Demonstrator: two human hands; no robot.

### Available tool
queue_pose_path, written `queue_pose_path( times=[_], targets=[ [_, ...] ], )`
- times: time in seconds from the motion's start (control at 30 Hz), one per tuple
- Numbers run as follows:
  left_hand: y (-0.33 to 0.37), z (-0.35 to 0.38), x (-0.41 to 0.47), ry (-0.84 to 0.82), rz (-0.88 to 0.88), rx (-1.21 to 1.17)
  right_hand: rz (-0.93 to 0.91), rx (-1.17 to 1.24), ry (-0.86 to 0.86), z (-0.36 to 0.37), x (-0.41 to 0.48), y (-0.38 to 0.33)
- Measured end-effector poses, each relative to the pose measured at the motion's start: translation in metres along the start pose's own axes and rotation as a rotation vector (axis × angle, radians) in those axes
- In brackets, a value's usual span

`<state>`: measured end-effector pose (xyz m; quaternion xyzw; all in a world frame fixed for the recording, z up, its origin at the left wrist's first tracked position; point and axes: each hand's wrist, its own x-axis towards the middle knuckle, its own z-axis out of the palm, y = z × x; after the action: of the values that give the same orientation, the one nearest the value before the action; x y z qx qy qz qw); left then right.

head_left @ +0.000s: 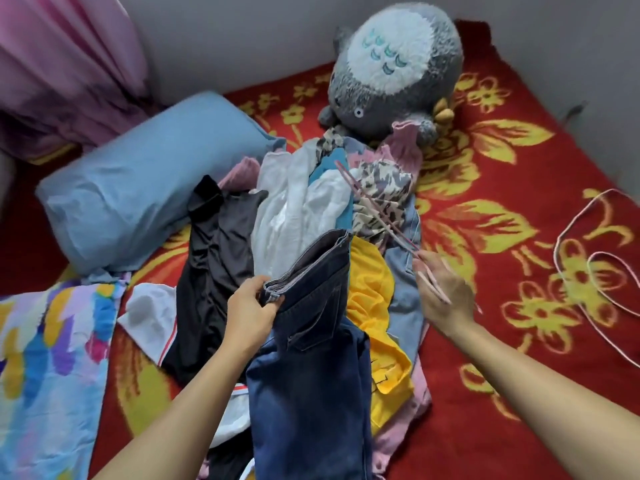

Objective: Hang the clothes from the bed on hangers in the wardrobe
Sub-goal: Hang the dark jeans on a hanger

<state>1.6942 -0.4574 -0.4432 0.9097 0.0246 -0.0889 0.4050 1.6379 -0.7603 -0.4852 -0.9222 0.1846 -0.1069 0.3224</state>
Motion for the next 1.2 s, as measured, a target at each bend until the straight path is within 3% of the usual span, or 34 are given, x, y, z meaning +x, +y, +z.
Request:
queue_pose_path(
  times=[0.1, 0.2, 0.4, 0.53, 0.63, 0.73, 0.8, 0.83, 0.9, 1.0, 1.07, 1.13, 1.2],
  targets=[
    [0.0, -0.006, 0.001, 0.006, 0.001, 0.036, -0.327, 0.086, -0.09, 0.02, 0.014, -0.05],
    [-0.004, -0.017, 0.002, 0.018, -0.014, 0.022, -0.529, 0.113, -0.192, 0.052, -0.008, -0.06],
    [-0.031, -0.031, -0.003, 0.055, -0.125, -0.06, -0.691, 0.181, -0.16, 0.076, -0.027, -0.068],
    [-0.04, -0.029, -0.003, 0.053, -0.226, -0.326, -0.81, 0.165, -0.262, 0.08, -0.016, -0.085],
    [-0.051, -0.032, -0.003, 0.123, -0.403, -0.532, -0.798, 0.159, -0.335, 0.079, -0.019, -0.07],
    [-0.061, -0.037, -0.006, 0.025, -0.523, -0.759, -0.806, 0.125, -0.377, 0.079, -0.029, -0.057],
    [-0.067, -0.041, -0.016, 0.06, -0.661, -0.833, -0.822, 0.093, -0.38, 0.082, -0.033, -0.055],
    [-0.071, -0.043, -0.022, 0.129, -0.725, -0.751, -0.834, 0.072, -0.37, 0.084, -0.035, -0.055],
    [-0.078, -0.045, -0.032, 0.3, -0.728, -0.348, -0.86, 0.036, -0.343, 0.088, -0.039, -0.053],
    [-0.069, -0.042, -0.034, 0.392, -0.32, 0.07, -0.9, 0.01, -0.346, 0.092, -0.045, -0.05],
    [-0.056, -0.034, -0.022, 0.199, -0.165, 0.066, -0.932, -0.011, -0.355, 0.094, -0.051, -0.047],
    [-0.046, -0.021, -0.007, -0.042, -0.198, 0.016, -0.939, -0.018, -0.361, 0.094, -0.055, -0.046],
    [-0.043, -0.012, 0.005, -0.118, -0.128, 0.145, -0.938, -0.031, -0.367, 0.092, -0.057, -0.044]
  ],
)
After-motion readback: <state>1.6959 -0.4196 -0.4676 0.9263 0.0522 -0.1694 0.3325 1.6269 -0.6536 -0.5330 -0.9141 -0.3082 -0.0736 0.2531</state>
